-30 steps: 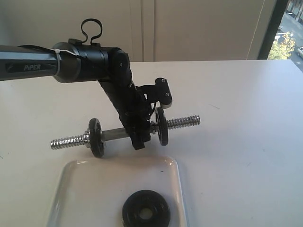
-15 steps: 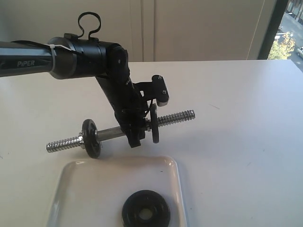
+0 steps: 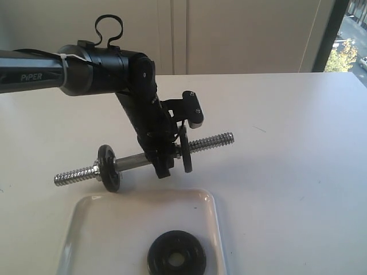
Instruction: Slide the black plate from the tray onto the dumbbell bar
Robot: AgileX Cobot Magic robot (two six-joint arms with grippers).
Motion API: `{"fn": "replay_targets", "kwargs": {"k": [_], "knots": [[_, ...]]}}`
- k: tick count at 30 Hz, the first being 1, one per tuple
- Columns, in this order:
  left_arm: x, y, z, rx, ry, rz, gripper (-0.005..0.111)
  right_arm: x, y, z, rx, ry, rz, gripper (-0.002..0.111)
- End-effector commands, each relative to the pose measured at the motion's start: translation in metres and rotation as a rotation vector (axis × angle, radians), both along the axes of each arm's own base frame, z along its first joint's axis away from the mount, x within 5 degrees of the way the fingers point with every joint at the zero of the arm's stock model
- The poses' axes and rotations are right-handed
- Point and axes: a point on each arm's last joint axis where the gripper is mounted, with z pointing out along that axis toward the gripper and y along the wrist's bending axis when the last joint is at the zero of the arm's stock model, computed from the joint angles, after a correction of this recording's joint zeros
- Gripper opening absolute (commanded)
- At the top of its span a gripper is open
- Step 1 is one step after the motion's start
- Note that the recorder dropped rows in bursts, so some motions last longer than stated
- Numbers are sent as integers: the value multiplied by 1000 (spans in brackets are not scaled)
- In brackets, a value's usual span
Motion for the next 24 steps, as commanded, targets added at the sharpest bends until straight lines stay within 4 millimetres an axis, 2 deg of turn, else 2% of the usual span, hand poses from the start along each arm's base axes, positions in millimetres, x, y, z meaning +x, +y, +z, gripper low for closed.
{"fn": "replay_targets", "kwargs": {"k": [1,17,24], "knots": [[-4,2,30,-66,-17,54,0,0,0,0,1,-12,4,0],[-4,2,30,-67,-4,78,0,0,0,0,1,-12,4,0],[-8,4,48,-108,-35,82,0,0,0,0,1,-12,4,0]]}}
